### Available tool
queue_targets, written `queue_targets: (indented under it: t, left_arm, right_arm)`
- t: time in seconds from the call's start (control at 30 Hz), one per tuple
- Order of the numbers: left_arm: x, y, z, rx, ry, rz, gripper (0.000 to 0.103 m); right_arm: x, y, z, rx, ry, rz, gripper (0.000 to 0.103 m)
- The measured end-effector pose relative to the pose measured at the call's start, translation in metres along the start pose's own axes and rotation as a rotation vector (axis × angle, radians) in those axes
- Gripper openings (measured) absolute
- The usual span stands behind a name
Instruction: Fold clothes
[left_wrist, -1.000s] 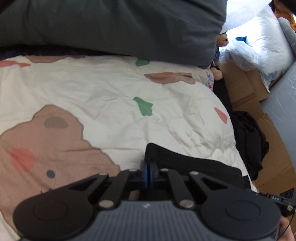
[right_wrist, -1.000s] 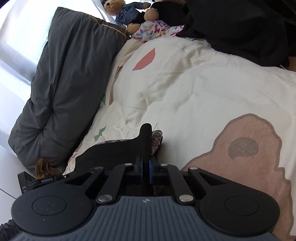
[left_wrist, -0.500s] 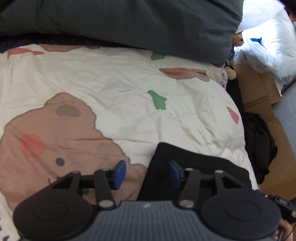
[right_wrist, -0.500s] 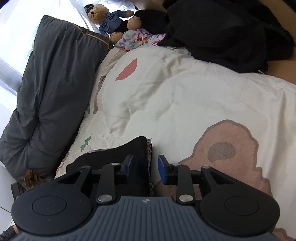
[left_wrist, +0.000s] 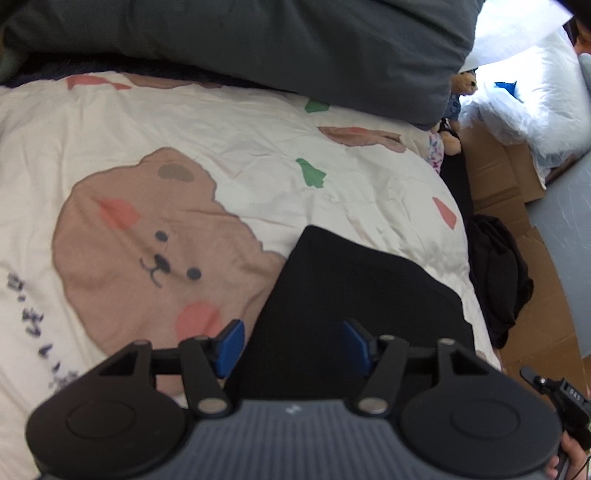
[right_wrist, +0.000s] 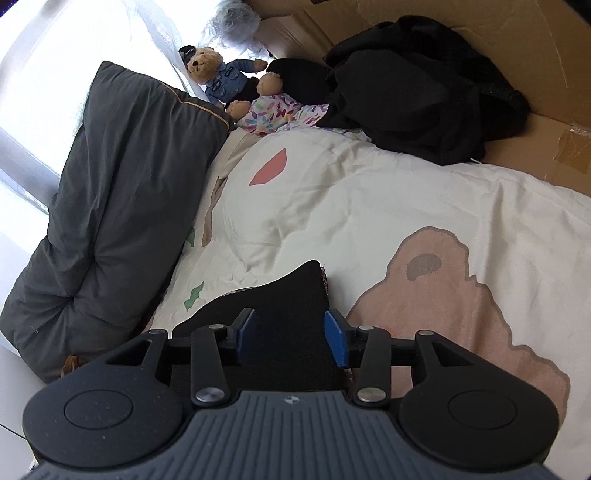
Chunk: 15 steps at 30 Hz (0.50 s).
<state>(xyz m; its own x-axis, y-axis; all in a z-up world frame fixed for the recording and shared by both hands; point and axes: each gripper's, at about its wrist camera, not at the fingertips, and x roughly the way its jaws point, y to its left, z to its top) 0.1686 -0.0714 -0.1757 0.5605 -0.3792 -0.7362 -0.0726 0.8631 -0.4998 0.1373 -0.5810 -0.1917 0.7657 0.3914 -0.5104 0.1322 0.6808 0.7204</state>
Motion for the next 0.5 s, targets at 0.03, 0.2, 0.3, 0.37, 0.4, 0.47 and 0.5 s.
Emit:
queue_targets:
  t: [0.03,0.2,0.3,0.37,0.4,0.47,0.5]
  left_arm:
    - [-0.004,0.002,-0.004,-0.009,0.002,-0.001,0.062]
    - [-0.019,0.013,-0.024,-0.071,0.012,0.001,0.060]
    - [-0.025,0.020,-0.038,-0.117,0.023,0.012,0.059]
    - [-0.028,0.024,-0.047,-0.152,0.026,0.020,0.059]
    - [-0.029,0.026,-0.050,-0.168,0.024,0.022,0.059]
    - [-0.031,0.029,-0.057,-0.199,0.021,0.024,0.058]
    - [-0.032,0.031,-0.060,-0.216,0.022,0.027,0.058]
  right_arm:
    - [-0.004,0.001,-0.001,0.007,-0.004,0.005,0.046]
    - [-0.027,0.003,-0.019,0.051,-0.007,-0.003,0.046]
    - [-0.036,0.003,-0.032,0.077,-0.005,-0.017,0.046]
    - [-0.041,0.003,-0.041,0.097,-0.005,-0.026,0.046]
    - [-0.043,0.002,-0.046,0.107,-0.005,-0.031,0.046]
    - [-0.048,0.003,-0.053,0.123,-0.007,-0.037,0.046]
    - [-0.049,0.003,-0.057,0.132,-0.007,-0.040,0.046]
